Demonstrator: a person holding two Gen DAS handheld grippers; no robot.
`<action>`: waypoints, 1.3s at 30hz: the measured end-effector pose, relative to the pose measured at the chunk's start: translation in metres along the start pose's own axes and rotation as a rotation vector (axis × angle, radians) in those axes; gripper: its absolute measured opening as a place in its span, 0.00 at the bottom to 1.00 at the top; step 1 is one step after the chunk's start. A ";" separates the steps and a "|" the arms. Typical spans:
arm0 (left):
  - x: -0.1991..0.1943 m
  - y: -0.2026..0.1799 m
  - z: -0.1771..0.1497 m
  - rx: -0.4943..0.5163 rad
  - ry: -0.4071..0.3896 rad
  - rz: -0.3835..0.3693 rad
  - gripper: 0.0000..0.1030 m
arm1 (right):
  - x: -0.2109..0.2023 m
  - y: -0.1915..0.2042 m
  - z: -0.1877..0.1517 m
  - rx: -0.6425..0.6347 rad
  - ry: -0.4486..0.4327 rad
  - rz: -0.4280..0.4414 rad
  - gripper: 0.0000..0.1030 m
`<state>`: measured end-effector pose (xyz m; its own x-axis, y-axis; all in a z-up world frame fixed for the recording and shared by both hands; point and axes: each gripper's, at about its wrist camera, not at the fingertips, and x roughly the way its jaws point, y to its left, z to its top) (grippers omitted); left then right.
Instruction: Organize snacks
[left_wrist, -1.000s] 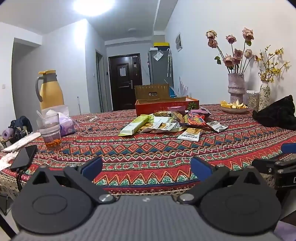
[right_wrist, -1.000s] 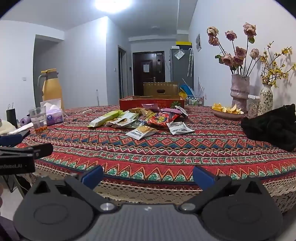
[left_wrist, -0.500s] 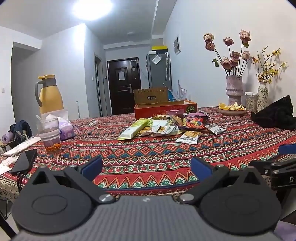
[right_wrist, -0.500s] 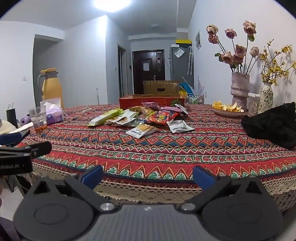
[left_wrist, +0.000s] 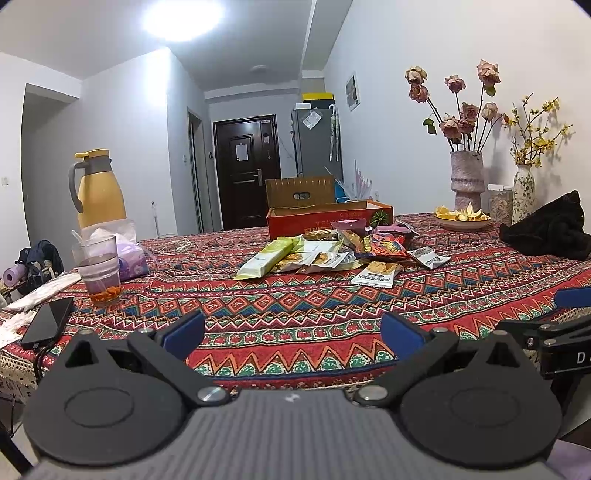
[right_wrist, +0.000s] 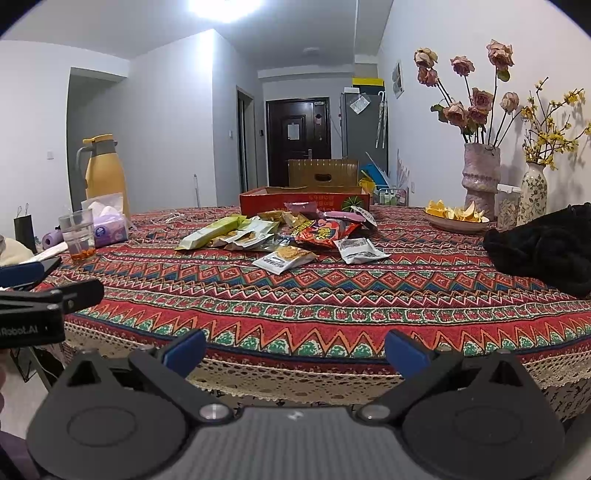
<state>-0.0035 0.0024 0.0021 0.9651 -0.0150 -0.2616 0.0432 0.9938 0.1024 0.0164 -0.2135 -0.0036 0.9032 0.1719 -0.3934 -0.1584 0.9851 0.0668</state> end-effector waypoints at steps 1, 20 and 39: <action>0.000 0.000 0.000 0.000 -0.001 0.000 1.00 | -0.001 0.000 0.000 -0.001 -0.004 0.003 1.00; 0.000 0.001 0.000 -0.001 0.002 -0.001 1.00 | 0.001 0.000 0.000 0.002 0.005 0.015 1.00; -0.001 0.000 0.000 0.000 0.004 0.005 1.00 | 0.001 0.001 -0.001 0.014 0.004 0.023 1.00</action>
<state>-0.0041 0.0029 0.0019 0.9642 -0.0100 -0.2650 0.0388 0.9939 0.1037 0.0166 -0.2127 -0.0046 0.8978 0.1949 -0.3948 -0.1741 0.9808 0.0884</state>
